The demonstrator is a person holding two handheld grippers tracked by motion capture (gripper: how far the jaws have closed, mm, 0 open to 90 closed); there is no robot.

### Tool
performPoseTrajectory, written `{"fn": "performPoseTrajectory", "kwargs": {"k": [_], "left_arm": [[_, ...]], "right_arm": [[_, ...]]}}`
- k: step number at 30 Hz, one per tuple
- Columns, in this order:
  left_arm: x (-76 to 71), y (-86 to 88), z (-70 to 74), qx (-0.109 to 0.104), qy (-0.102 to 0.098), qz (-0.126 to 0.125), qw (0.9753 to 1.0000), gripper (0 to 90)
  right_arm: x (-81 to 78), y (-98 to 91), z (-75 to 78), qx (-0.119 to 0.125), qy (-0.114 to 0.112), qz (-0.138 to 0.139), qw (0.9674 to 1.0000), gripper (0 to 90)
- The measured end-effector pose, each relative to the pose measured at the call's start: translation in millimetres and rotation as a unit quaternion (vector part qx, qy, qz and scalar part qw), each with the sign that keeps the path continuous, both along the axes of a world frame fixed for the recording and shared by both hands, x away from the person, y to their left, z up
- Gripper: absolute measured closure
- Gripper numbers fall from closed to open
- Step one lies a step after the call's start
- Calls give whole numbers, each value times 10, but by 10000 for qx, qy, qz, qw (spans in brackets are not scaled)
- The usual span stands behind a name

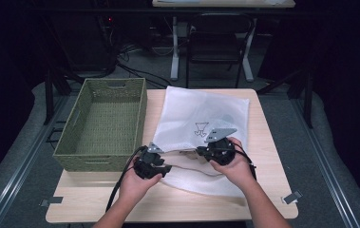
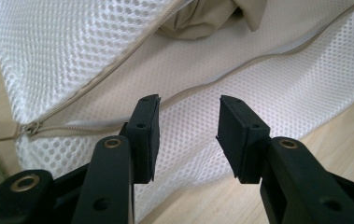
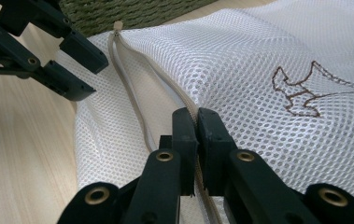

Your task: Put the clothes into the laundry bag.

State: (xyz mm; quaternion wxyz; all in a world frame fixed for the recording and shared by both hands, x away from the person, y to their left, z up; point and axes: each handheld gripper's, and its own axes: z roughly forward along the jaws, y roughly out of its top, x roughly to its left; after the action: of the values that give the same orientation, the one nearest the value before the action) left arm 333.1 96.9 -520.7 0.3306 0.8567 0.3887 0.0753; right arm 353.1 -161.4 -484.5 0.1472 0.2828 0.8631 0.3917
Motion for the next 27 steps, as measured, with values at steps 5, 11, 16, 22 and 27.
{"fn": "performPoseTrajectory", "kwargs": {"k": [5,11,16,22,27], "left_arm": [[-28,60,-53,-45,-22,-21,10000,589],[-55,94,-87,-63,-59,5,10000,585],[-84,108,-92,-81,-72,-67,9999,585],[-101,101,-99,-42,-73,-121,9999,584],[-111,107,-115,-66,-24,-135,9999,584]], "right_arm": [[-38,-8,-88,-69,101,14,9999,863],[-71,21,-181,-208,174,32,9996,861],[-87,24,-243,-289,248,53,9993,861],[-86,-8,-316,-283,344,39,9990,858],[-67,-22,-393,-288,441,10,9986,853]]}}
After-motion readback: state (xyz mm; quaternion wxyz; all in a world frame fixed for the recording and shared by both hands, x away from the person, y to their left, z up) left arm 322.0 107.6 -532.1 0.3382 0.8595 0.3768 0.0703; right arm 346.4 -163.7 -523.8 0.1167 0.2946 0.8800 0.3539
